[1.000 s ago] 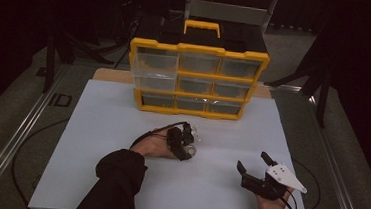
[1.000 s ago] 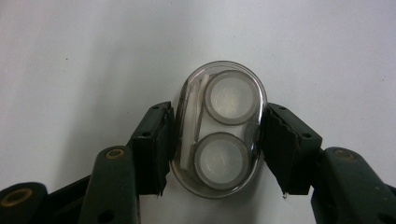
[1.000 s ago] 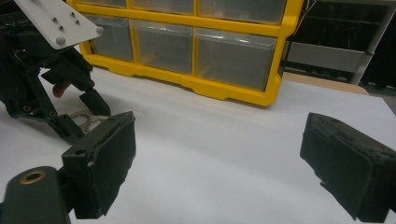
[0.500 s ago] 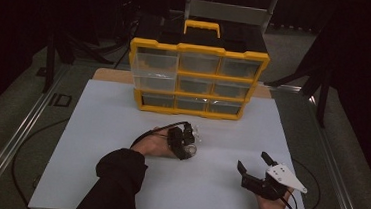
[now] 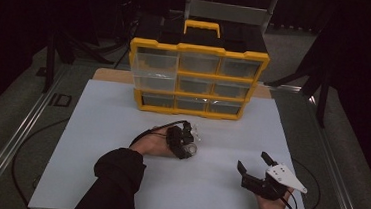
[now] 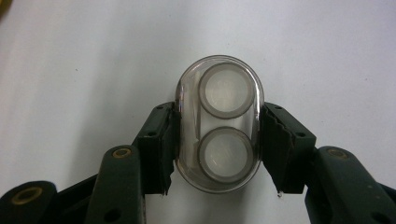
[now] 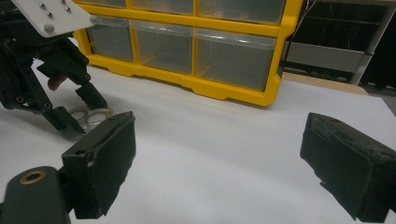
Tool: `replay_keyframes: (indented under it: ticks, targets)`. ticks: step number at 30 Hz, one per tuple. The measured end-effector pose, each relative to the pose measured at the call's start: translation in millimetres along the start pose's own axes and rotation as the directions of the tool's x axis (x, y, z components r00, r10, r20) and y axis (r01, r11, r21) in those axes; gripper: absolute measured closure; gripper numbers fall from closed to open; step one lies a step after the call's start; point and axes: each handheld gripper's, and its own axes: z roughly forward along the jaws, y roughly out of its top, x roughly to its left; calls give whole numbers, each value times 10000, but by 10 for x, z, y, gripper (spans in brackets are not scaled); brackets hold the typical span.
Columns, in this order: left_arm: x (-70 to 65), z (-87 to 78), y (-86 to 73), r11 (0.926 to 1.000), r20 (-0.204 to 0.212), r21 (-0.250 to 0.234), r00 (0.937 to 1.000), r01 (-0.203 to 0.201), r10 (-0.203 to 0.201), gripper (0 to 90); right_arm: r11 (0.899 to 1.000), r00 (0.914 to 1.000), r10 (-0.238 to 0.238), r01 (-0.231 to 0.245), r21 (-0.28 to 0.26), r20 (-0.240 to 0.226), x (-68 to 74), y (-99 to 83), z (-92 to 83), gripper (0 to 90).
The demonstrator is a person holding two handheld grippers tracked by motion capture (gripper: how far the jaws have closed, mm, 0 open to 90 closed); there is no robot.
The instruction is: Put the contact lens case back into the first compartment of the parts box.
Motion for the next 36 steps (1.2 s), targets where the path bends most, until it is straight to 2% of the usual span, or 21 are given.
replay_keyframes:
  ticks: [17,36]
  targets:
    - [2,-121,-25,9994,98,-356,9999,50,-47,497,10000,10000,-11,11,10,-46,7,-3,7,103]
    - [-13,-317,-14,9980,-43,-589,9997,-225,223,497,10000,10000,6,-6,16,-49,5,-2,3,103]
